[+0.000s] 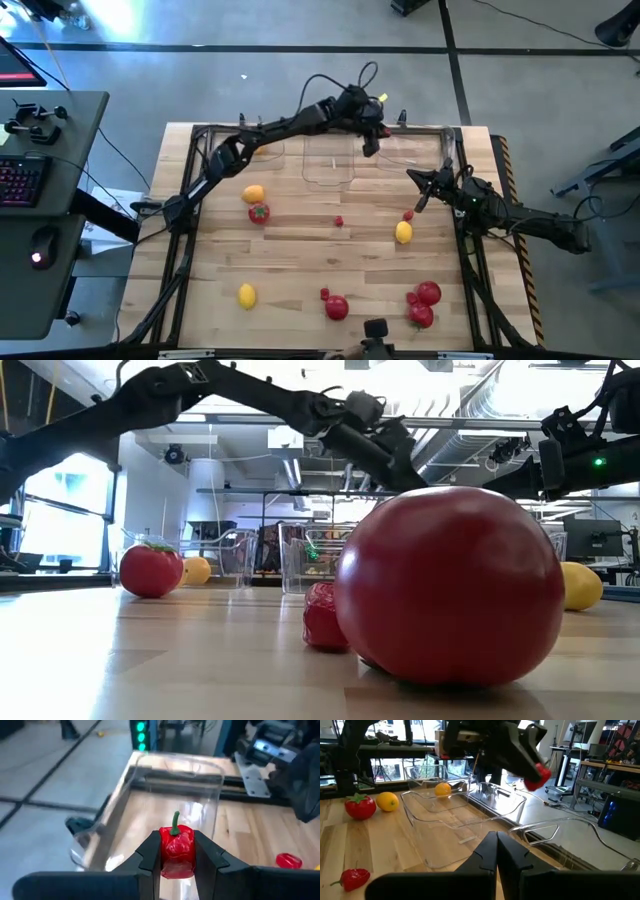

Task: Sort produce into baskets
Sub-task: Put the chili pepper into the right transparent bin

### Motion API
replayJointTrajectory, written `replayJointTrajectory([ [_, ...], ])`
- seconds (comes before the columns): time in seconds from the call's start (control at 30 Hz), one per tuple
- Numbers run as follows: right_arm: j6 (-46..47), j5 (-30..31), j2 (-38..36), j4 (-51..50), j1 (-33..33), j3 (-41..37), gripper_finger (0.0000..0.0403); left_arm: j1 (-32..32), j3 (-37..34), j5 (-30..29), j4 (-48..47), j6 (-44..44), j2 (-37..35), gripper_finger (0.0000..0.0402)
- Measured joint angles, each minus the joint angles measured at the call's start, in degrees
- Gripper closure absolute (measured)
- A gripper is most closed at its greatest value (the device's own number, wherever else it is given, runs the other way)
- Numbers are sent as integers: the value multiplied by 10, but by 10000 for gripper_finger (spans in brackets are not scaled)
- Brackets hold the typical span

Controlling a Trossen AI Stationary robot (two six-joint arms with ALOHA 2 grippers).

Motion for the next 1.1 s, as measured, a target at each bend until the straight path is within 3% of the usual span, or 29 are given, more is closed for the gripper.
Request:
replayJointTrajectory([
  [0.23,0,-3,0,0,0,0,403,-24,1,-77,6,-1,8,344],
  [0.57,0,-3,0,0,0,0,403,-28,0,-75,14,-69,51,344],
  [1.1,0,-4,0,0,0,0,403,-40,1,-77,-32,-82,60,344],
])
